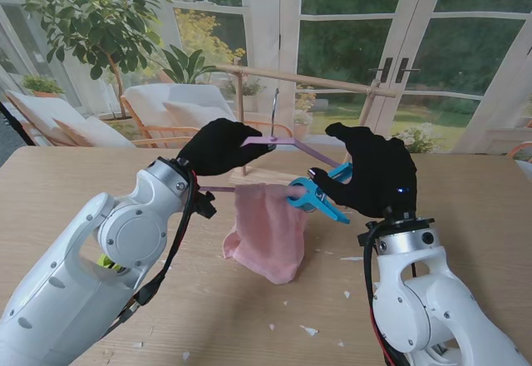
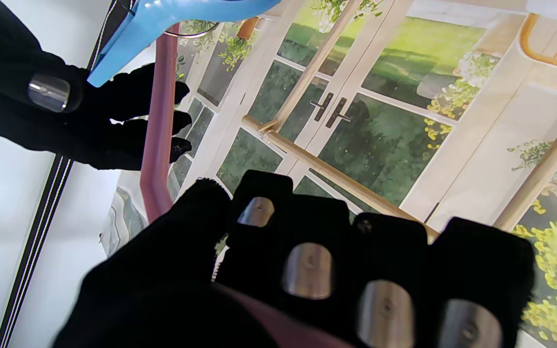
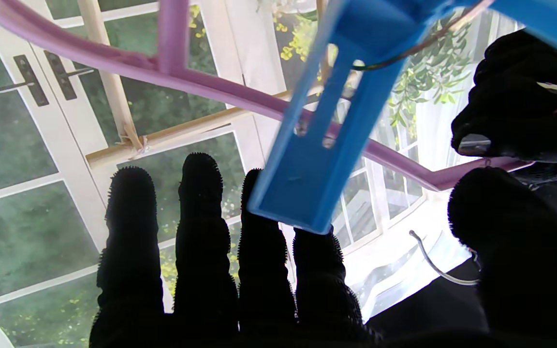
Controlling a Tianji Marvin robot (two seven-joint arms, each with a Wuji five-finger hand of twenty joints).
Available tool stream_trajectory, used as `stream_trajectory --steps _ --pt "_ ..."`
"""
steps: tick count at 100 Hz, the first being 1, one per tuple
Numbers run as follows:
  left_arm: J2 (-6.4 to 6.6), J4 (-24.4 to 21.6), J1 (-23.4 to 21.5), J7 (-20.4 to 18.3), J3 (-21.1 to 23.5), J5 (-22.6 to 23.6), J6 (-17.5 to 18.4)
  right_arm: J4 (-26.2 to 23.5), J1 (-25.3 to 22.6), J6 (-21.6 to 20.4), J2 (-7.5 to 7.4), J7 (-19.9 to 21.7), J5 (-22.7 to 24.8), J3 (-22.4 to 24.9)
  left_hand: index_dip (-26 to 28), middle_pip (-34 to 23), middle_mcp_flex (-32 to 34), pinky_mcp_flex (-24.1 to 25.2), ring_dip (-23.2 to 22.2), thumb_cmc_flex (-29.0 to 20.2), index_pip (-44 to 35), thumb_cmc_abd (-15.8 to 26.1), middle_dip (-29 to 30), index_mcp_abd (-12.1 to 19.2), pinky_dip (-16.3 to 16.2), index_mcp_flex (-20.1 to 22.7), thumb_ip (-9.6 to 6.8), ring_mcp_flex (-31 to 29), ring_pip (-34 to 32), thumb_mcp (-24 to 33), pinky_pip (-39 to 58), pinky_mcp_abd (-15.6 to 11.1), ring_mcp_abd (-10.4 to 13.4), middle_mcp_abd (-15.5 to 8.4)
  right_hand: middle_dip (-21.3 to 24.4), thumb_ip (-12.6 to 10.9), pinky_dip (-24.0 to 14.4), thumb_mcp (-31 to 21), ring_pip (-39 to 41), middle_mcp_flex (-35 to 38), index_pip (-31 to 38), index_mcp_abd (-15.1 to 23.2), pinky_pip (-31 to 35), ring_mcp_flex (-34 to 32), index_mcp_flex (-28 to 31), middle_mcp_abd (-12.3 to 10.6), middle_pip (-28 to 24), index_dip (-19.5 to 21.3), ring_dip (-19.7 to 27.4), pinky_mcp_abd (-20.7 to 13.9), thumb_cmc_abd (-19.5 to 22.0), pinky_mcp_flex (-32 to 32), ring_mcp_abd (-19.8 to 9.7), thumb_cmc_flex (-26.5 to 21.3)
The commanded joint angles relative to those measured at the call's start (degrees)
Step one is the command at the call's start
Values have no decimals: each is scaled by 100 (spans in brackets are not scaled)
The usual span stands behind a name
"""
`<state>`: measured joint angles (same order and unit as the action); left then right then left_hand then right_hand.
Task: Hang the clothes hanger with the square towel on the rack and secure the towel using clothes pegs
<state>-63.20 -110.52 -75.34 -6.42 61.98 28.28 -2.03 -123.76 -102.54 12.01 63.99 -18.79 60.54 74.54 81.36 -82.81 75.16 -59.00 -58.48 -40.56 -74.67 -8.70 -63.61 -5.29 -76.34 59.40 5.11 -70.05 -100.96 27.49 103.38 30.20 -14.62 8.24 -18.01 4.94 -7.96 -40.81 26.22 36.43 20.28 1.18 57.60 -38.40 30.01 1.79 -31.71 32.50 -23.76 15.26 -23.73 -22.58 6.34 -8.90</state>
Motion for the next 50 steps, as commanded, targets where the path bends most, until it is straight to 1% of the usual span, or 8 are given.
stream_trajectory --steps 1,11,23,34,41,50 --pt "-61 1 38 -55 -31 -52 -40 -96 30 106 51 115 166 -64 110 -246 211 -155 -70 218 -102 194 -59 -75 -86 281 -73 -234 -725 157 1660 55 296 -13 77 28 -2989 179 -141 -351 -163 -216 -253 331 -252 130 170 -90 104 146 136 212 78 259" --pt "-68 19 54 -53 -79 -109 -36 -102 176 118 22 337 244 -148 111 -245 211 -153 -72 226 -97 196 -61 -93 -87 288 -72 -234 -724 165 1660 61 292 -10 118 -19 -2671 270 -409 -749 -304 -333 -814 805 -510 190 250 -93 318 80 83 556 46 230" --pt "-69 19 67 -74 -106 -177 -31 -54 428 163 -3 604 264 -317 113 -242 211 -152 -73 232 -95 186 -63 -93 -87 288 -71 -234 -723 178 1660 70 280 17 190 -51 -2347 271 -585 -832 -380 -402 -1269 1014 -578 211 377 -88 542 -30 9 772 -27 125" --pt "-58 -18 61 -110 -112 -145 -22 -19 688 321 -23 878 326 -499 117 -239 211 -151 -75 245 -92 191 -68 -79 -87 277 -69 -234 -721 189 1660 79 283 25 257 -85 -1991 275 -722 -863 -436 -538 -1747 1142 -588 264 518 -103 729 -192 -20 957 -91 -21" --pt "-53 -48 56 -122 -118 -101 -47 -27 827 437 -36 1059 383 -605 120 -238 212 -155 -74 249 -90 186 -70 -70 -84 283 -69 -235 -720 192 1660 67 293 25 285 -105 -1853 272 -768 -838 -466 -632 -1885 1125 -571 319 579 -130 818 -302 -6 934 -105 -113" --pt "-56 -43 73 -120 -135 -100 -63 -12 984 522 -38 1177 370 -720 123 -237 212 -153 -74 249 -85 183 -73 -78 -83 287 -69 -234 -720 198 1660 68 282 25 298 -153 -1834 179 -714 -711 -444 -667 -1839 978 -501 332 596 -134 828 -370 -89 791 -104 -378"
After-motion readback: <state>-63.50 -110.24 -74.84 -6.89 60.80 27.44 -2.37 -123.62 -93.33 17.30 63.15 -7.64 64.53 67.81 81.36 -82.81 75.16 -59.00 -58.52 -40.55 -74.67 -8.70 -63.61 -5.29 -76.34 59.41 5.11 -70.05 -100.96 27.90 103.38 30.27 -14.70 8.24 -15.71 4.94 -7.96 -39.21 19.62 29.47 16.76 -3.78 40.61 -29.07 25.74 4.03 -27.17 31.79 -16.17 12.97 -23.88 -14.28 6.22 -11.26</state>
